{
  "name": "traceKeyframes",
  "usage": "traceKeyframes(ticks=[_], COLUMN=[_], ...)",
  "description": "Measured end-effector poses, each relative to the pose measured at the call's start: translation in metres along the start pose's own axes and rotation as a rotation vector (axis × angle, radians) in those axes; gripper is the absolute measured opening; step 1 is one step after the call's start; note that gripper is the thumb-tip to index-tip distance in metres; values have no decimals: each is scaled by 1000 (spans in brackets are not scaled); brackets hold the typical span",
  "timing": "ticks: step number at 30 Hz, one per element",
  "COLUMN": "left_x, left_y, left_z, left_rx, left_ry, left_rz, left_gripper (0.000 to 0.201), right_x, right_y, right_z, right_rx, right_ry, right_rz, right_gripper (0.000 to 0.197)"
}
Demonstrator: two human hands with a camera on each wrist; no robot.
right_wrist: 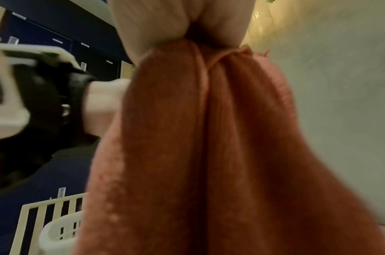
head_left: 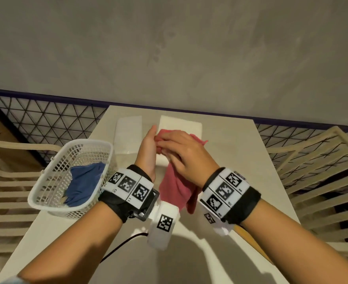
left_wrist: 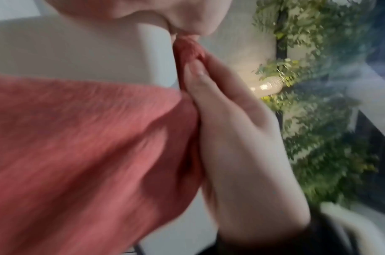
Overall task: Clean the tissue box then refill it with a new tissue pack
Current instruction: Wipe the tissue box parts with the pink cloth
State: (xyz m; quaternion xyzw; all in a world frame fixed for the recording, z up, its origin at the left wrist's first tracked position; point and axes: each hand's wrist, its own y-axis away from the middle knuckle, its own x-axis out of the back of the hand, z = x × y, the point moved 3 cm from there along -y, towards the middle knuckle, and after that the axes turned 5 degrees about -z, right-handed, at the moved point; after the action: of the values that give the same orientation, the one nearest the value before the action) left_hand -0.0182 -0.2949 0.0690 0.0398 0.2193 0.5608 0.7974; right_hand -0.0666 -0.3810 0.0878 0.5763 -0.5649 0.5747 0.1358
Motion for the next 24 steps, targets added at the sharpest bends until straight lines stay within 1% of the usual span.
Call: traceKeyframes(ticks=[2,4,5,6,8,9,10,11,12,13,14,15,16,17,18,19,20,22,24], left_x=[-9,-13,-13,-13,-11,-9,-7,-4,-1,-1,-1,-3,-4,-4,-5,-6,-7,-7,-7], left_y=[8,16,18,19,23,25,27,28,28,29,29,28,26,24,23,24,25,28,30], left_z=[5,7,7,5,3,2,2,2,3,5,7,9,10,11,11,9,6,-3,-7], left_rx=[-115,-179,-207,-225,-260,-287,-317,-347,-369,-364,-330,-277,-227,-187,-156,-134,-126,-122,-131], left_ry=[-85,-203,-239,-238,-235,-244,-241,-231,-221,-214,-219,-247,-289,-326,-345,-365,-394,-442,-427], left_rz=[38,110,110,82,15,-2,-13,-31,-62,-114,-189,-275,-341,-380,-406,-423,-431,-413,-383], left_gripper=[43,51,45,33,10,7,9,13,15,18,20,24,29,33,36,37,38,42,37], right_x=[4,13,19,24,33,36,41,46,52,56,61,61,58,51,44,37,31,23,16], right_y=[-11,-19,-21,-22,-20,-17,-14,-11,-9,-7,-6,-5,-2,2,7,15,22,35,41], right_z=[7,19,27,36,52,60,66,71,75,76,72,67,61,55,50,47,46,43,36], right_rx=[-51,-116,-161,-233,-474,-585,-674,-740,-766,-764,-738,-694,-646,-603,-561,-529,-525,-530,-491], right_ry=[-45,-79,-108,-159,-393,-538,-664,-773,-880,-955,-979,-948,-864,-723,-574,-458,-406,-380,-347], right_rz=[-8,53,111,174,260,283,310,340,358,362,349,315,257,187,137,121,118,120,144], right_gripper=[25,23,23,23,21,19,19,18,17,15,15,17,19,20,21,21,21,20,22])
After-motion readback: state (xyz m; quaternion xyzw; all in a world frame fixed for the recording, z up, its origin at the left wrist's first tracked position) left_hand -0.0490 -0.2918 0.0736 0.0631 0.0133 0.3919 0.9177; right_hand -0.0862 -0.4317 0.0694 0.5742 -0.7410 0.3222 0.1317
